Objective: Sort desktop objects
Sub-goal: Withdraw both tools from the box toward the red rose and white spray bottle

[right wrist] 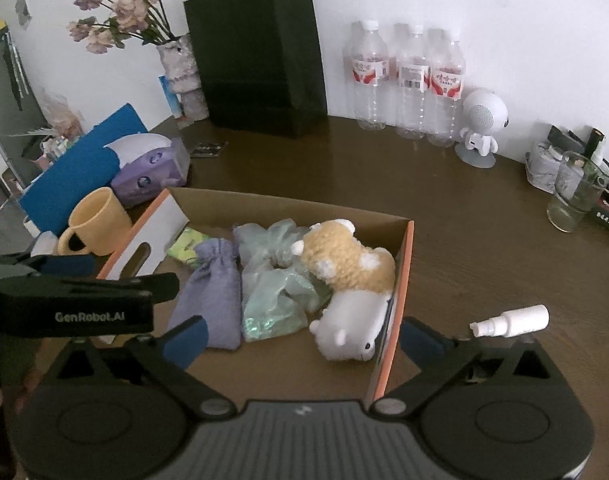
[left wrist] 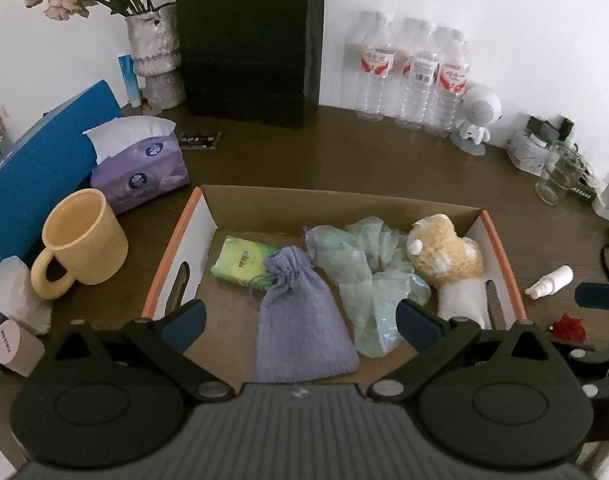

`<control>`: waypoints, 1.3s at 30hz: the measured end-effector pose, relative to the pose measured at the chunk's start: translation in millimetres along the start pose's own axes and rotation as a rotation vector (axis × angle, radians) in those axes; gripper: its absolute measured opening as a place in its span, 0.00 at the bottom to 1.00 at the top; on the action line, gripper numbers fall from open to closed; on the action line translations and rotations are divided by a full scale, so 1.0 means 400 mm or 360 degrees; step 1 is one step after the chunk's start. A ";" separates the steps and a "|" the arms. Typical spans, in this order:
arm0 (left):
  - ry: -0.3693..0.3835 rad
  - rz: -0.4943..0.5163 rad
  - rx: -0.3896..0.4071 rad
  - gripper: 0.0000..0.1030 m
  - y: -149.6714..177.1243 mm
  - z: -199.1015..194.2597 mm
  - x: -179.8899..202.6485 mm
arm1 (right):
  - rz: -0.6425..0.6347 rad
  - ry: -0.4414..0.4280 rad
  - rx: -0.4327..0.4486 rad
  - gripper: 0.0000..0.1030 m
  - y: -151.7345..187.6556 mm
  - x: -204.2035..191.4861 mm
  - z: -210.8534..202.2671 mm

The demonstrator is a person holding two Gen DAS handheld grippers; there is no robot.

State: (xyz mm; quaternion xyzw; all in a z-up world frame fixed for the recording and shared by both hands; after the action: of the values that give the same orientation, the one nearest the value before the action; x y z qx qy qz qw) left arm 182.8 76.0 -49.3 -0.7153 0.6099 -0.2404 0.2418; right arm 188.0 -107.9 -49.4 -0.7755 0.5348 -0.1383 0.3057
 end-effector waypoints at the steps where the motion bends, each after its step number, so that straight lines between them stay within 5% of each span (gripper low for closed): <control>1: 0.0004 -0.0002 0.0005 1.00 0.003 -0.011 0.000 | -0.0003 -0.0006 0.0007 1.00 0.005 -0.003 -0.012; 21: 0.0122 -0.0071 0.0003 1.00 0.123 -0.180 0.012 | 0.0138 0.0024 -0.0014 1.00 0.173 0.052 -0.188; 39: 0.0284 0.0178 -0.0059 1.00 0.134 -0.158 0.252 | 0.0374 0.0153 -0.0044 1.00 0.280 0.261 -0.257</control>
State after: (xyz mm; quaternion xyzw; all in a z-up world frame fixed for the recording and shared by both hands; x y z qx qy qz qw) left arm 116.1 -34.6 -30.1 -0.6602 0.6724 -0.2780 0.1863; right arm 89.4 -264.0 -51.2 -0.7041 0.6379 -0.1312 0.2831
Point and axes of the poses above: each gripper's, at about its wrist camera, not at the fingertips, and z roughly the way its jaws point, x to its right, y to its underside, the point moved 4 cm from there along z, roughly the way its jaws point, and after that the axes turned 3 degrees about -z, right-handed, at the moved point
